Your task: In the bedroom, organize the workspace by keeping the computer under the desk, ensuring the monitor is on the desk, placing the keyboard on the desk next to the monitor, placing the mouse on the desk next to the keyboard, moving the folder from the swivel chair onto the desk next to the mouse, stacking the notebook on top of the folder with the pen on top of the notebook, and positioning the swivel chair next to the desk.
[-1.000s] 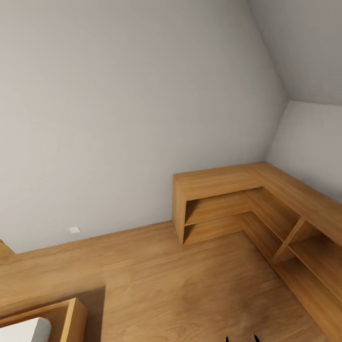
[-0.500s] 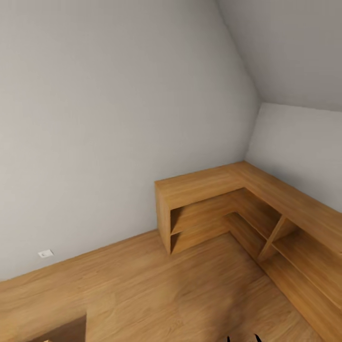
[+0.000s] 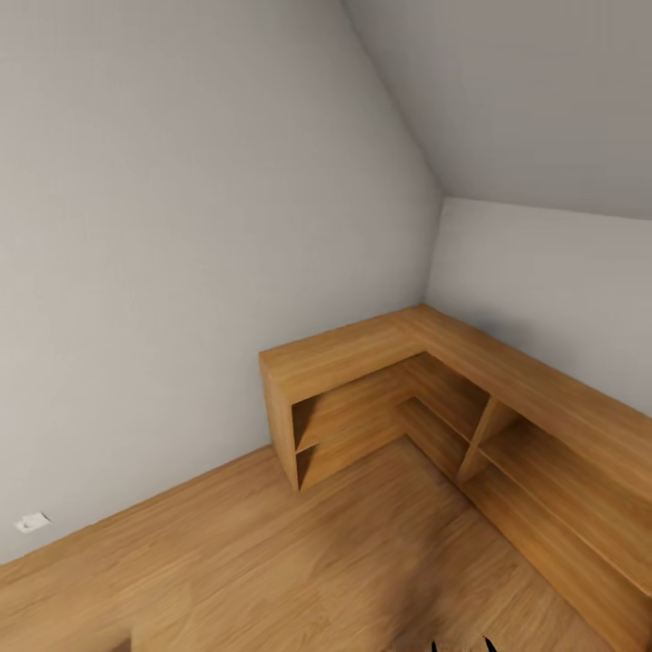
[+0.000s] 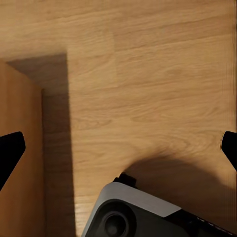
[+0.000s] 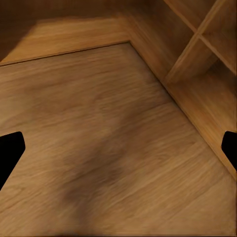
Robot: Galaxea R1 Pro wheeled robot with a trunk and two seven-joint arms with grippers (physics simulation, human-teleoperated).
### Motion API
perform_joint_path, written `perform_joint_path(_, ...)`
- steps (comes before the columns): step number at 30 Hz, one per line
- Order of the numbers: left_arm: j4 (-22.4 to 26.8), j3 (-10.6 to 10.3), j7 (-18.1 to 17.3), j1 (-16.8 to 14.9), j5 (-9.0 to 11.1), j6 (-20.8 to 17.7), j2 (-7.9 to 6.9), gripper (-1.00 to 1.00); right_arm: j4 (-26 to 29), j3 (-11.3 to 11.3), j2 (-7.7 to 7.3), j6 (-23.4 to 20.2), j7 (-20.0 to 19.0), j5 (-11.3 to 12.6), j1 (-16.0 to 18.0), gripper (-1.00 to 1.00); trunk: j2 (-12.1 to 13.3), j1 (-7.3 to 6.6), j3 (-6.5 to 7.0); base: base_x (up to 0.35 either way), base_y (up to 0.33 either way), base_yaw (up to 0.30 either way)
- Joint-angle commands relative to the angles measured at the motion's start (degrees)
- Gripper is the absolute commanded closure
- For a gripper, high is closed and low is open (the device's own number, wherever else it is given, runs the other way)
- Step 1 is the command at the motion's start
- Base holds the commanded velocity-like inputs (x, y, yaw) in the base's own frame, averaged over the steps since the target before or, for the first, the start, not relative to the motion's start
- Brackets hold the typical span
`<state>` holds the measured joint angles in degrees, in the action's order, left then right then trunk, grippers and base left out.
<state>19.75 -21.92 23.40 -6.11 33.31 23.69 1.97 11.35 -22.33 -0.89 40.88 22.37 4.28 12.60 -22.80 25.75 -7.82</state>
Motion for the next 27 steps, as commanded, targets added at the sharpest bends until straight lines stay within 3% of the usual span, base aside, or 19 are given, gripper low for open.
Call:
perform_joint_path(1,0.02,-0.49,0.42,-0.05,0.35,0.21,-0.04,-1.00,-0.01,-0.49,0.00,0.14,0.21,0.47,0.06,-1.00,-0.12,0.03,-0.10,0.007,0.000,-0.293)
perform_joint_path(20,0.02,-0.47,0.42,-0.05,0.37,0.21,-0.03,-1.00,-0.01,-0.52,0.18,-0.27,0.29,0.81,0.06,-1.00,-0.12,0.03,-0.07,0.271,0.021,-0.299)
perform_joint_path(27,0.02,-0.49,0.42,-0.05,0.41,0.21,0.01,-1.00,-0.01,-0.52,0.19,-0.36,0.26,0.77,0.06,-1.00,-0.12,0.03,-0.07,0.077,0.000,-0.300)
